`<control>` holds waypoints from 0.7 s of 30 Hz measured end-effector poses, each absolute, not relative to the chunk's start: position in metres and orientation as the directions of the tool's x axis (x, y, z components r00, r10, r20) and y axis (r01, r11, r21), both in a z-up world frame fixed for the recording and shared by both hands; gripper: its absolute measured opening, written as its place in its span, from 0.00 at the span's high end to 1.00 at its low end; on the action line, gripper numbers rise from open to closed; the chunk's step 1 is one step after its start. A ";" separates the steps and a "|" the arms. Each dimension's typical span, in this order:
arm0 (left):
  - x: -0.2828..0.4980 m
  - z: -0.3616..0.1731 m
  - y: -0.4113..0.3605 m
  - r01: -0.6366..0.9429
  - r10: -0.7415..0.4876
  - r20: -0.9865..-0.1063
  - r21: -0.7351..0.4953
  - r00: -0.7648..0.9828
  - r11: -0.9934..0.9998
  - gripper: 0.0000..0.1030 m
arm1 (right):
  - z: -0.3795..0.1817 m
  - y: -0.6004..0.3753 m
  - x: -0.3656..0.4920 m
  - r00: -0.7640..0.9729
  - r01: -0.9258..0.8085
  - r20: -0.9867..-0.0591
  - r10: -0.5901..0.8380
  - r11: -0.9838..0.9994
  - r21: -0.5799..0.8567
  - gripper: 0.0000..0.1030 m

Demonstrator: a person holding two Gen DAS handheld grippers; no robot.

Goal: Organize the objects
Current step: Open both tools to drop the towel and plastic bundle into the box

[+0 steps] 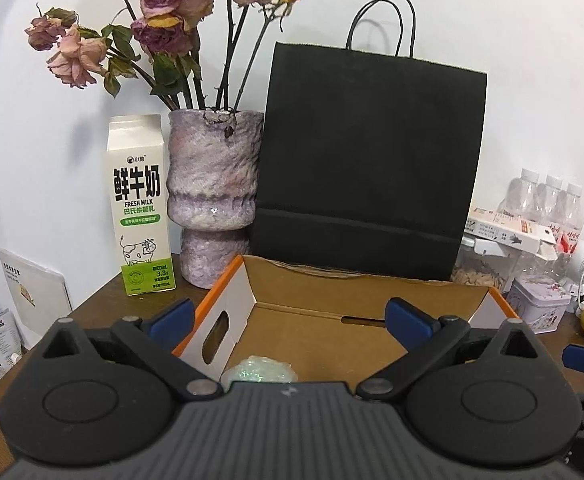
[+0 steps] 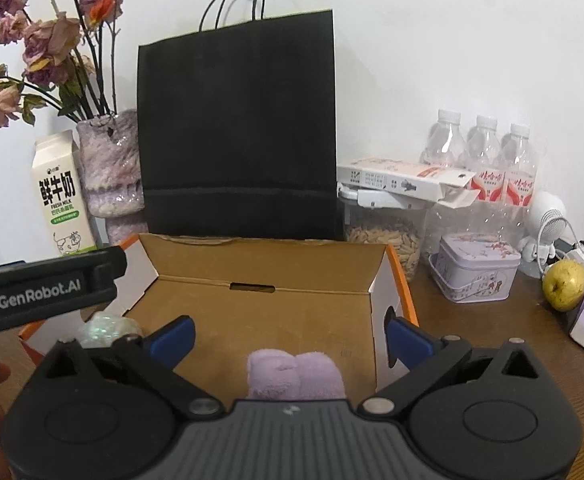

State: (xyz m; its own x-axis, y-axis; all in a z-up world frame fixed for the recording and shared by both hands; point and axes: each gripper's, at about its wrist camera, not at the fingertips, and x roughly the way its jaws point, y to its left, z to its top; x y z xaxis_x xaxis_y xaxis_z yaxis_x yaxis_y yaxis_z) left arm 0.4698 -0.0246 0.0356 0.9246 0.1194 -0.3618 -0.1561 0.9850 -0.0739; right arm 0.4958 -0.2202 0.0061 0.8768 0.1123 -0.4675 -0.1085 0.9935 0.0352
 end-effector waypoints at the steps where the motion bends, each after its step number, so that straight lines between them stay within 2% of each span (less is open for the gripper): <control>1: 0.468 0.038 -0.024 -0.157 0.120 -0.358 -0.076 0.926 0.985 0.00 | 0.008 -0.220 0.494 0.879 -0.109 -0.463 0.112 0.993 0.033 0.00; 21: 0.400 0.079 -0.020 -0.117 0.087 -0.288 -0.089 0.954 0.989 0.00 | 0.054 -0.220 0.429 0.924 -0.135 -0.364 0.118 0.990 -0.024 0.00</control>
State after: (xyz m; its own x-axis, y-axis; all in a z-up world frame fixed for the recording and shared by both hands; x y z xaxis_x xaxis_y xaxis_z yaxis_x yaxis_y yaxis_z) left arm 0.4004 -0.0196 0.0786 0.9536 0.0868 -0.2884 -0.1170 0.9891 -0.0891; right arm 0.4293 -0.2197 0.0537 0.9238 0.1176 -0.3644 -0.1355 0.9905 -0.0238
